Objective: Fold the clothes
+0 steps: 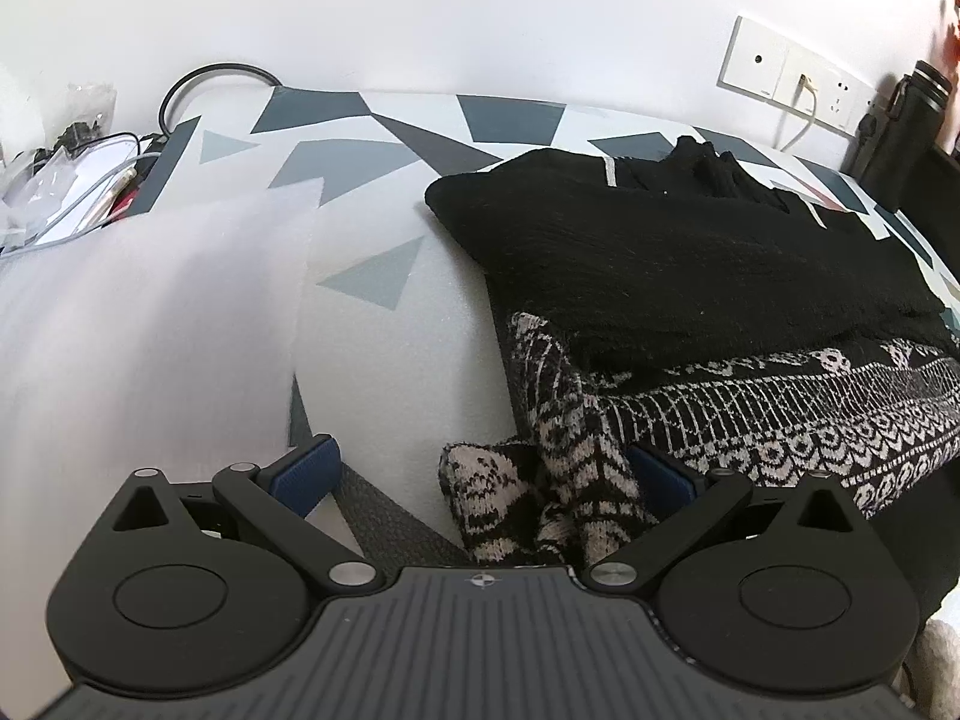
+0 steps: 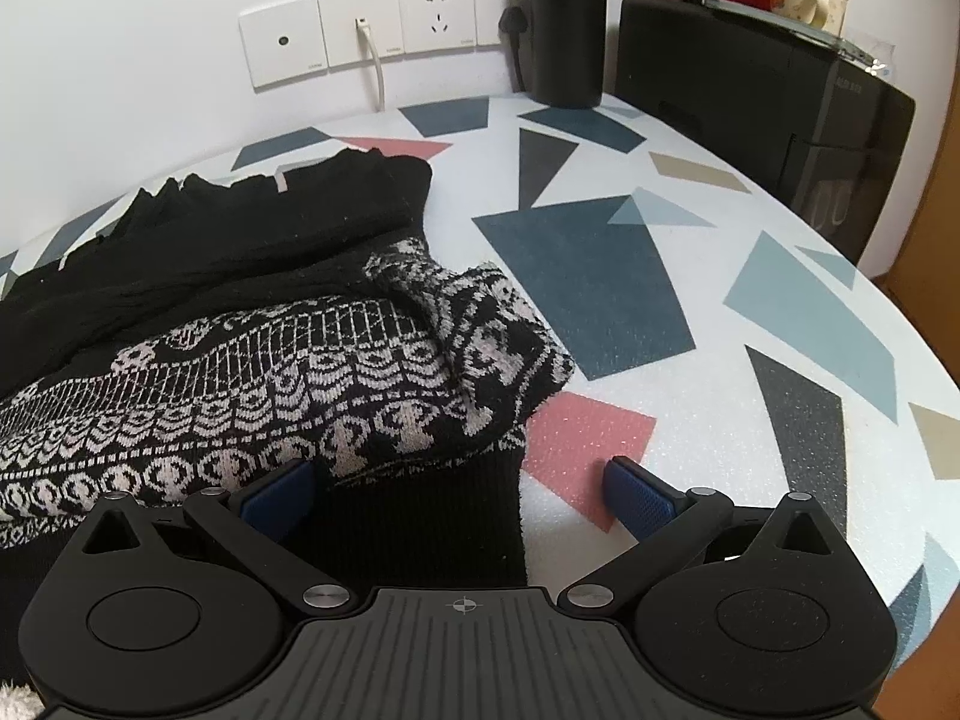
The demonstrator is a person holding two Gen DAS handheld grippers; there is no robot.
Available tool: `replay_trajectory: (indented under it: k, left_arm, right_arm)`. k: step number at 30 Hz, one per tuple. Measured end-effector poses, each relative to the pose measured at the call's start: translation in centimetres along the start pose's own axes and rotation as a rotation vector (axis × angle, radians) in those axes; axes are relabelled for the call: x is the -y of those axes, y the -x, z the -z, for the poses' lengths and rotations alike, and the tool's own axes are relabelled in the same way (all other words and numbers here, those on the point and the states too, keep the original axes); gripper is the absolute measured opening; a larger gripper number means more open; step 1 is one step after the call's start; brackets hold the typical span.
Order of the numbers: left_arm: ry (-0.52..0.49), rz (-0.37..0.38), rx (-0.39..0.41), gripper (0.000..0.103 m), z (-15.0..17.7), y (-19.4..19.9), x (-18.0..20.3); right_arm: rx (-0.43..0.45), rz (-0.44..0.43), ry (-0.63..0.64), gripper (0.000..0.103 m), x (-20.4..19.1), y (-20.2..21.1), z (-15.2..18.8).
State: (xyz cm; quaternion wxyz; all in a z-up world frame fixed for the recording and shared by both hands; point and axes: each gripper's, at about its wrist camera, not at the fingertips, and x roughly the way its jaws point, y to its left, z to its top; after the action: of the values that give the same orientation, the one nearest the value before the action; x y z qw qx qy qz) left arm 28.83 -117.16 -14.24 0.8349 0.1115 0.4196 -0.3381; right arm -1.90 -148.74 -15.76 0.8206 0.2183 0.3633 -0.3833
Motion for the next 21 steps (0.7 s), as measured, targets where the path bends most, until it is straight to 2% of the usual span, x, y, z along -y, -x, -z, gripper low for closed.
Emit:
replay_trajectory:
  k: [8,17,21]
  left_arm:
    - [0.045,-0.034,-0.010,0.103,0.3,0.2,0.4]
    - [0.090,-0.064,-0.077,0.103,-0.3,0.0,0.7]
    - [0.093,-0.067,-0.078,0.103,-0.3,0.0,0.7]
  right_arm:
    - [-0.064,0.001,0.045,0.102,-0.2,-0.4,-0.7]
    - [-0.104,0.000,0.053,0.102,-0.2,-0.6,-1.2]
    - [-0.108,-0.001,0.053,0.102,-0.2,-0.7,-1.3]
